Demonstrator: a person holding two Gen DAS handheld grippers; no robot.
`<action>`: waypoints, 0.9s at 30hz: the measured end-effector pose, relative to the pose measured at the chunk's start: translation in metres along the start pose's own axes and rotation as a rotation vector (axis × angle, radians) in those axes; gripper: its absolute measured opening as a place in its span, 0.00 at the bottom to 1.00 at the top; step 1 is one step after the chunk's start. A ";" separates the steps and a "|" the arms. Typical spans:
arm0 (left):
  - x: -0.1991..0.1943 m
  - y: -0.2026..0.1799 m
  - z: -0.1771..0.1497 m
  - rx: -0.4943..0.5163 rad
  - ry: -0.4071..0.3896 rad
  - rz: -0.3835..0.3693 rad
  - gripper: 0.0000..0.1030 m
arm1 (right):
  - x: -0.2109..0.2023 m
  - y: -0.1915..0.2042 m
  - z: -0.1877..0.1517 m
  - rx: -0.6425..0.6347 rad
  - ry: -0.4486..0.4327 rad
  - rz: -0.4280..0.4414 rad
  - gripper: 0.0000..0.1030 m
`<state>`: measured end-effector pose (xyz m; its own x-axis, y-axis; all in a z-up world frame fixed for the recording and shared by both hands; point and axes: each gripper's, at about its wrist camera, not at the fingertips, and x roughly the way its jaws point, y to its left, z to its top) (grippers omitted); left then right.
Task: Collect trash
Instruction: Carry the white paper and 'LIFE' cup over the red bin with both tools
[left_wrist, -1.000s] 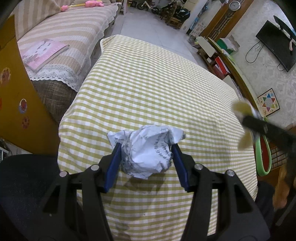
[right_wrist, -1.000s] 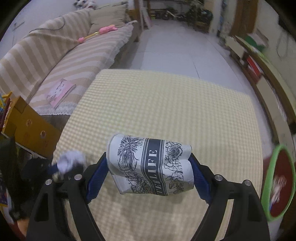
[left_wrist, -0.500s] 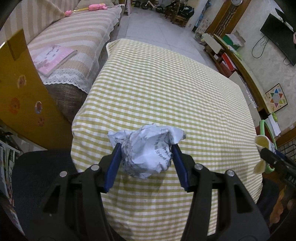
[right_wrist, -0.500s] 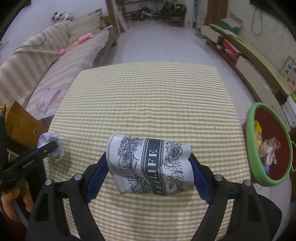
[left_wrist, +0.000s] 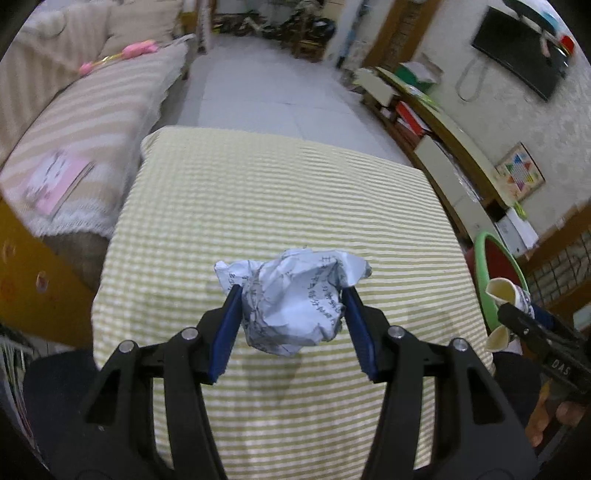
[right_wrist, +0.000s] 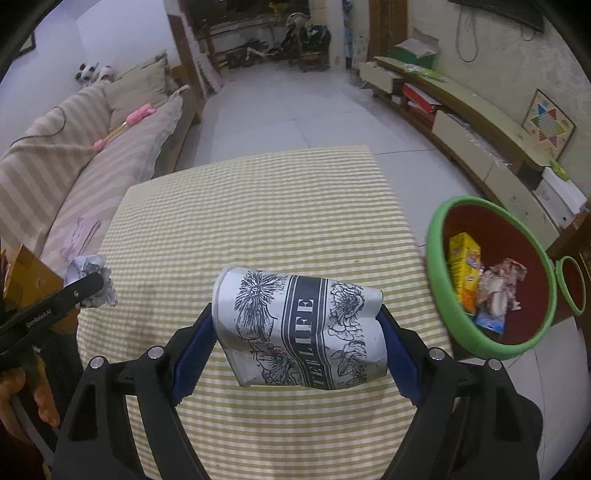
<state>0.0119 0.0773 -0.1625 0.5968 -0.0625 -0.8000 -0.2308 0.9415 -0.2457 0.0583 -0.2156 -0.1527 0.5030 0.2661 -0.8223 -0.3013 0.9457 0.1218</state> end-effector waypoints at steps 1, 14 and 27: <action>0.000 -0.006 0.002 0.012 -0.003 -0.010 0.50 | -0.002 -0.005 0.000 0.012 -0.005 -0.006 0.78; -0.011 -0.075 0.023 0.164 -0.057 -0.100 0.51 | -0.025 -0.039 0.008 0.103 -0.069 -0.040 0.78; -0.017 -0.115 0.025 0.240 -0.071 -0.151 0.51 | -0.036 -0.063 0.012 0.147 -0.107 -0.057 0.78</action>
<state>0.0473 -0.0214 -0.1066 0.6649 -0.1929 -0.7216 0.0484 0.9752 -0.2161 0.0688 -0.2828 -0.1239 0.6014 0.2224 -0.7674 -0.1520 0.9748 0.1634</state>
